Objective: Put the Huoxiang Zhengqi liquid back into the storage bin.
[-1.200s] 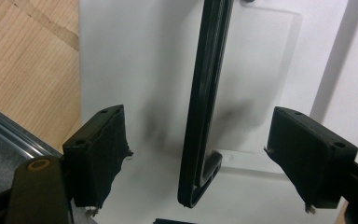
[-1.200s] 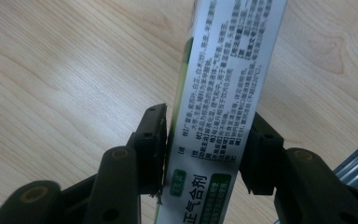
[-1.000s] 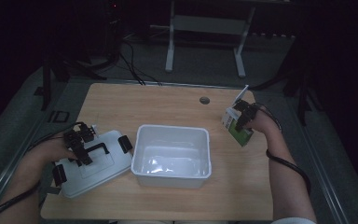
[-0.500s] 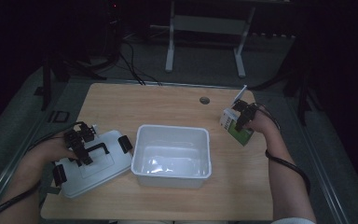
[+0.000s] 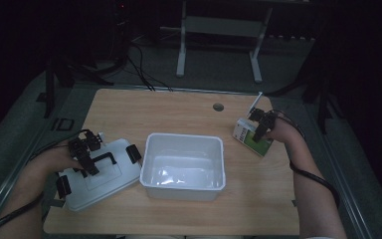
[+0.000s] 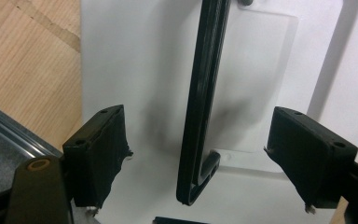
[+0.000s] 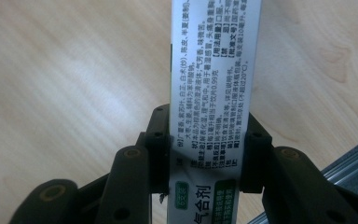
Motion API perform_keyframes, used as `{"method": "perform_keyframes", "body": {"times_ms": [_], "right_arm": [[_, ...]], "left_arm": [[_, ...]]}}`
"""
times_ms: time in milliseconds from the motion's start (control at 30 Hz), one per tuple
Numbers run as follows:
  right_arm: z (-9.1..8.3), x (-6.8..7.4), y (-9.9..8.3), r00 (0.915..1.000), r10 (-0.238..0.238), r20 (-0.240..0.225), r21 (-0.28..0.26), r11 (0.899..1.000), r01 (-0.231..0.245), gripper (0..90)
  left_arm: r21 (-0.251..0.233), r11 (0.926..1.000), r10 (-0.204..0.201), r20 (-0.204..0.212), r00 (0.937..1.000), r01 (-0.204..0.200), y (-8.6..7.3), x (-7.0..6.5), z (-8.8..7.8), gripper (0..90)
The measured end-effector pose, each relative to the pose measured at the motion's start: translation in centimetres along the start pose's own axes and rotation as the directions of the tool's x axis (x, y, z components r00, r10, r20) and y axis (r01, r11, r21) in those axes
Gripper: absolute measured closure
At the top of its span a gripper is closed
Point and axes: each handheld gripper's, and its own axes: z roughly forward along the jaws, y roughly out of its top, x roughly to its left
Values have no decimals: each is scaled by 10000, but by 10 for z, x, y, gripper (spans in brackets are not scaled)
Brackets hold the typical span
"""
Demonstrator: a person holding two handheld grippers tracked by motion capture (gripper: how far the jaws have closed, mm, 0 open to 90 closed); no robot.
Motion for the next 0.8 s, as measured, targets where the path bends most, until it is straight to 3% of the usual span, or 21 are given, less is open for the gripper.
{"method": "perform_keyframes", "body": {"times_ms": [33,300,333,467,567,733,767,800], "right_arm": [[-1,4,-2,9995,-325,-8,-19,9995,325,638],[-5,17,-12,9931,-1172,5,-123,9930,1172,637],[-6,20,-15,9891,-1472,52,-294,9887,1473,638],[-8,25,-19,9847,-1740,62,-280,9843,1742,638],[-8,32,-25,9749,-2224,100,-236,9746,2226,637],[-7,37,-31,9681,-2501,116,-240,9679,2504,638],[-7,42,-36,9596,-2809,178,-117,9596,2812,637],[-7,42,-36,9596,-2809,178,-117,9596,2812,637]], "left_arm": [[25,10000,7,-17,10000,-7,0,0,0,200],[8,10000,-6,-27,10000,6,-2,0,-2,199],[-23,10000,-32,-44,10000,32,-2,0,-3,199],[-35,10000,-46,-67,10000,45,-2,0,-4,199],[-38,10000,-56,-63,10000,56,-1,0,-5,199],[54,10000,-30,-79,10000,31,-1,0,-5,200],[103,9999,-31,-112,9999,32,-1,0,-4,199],[122,9999,-25,-89,10000,26,-1,0,-4,199]]}}
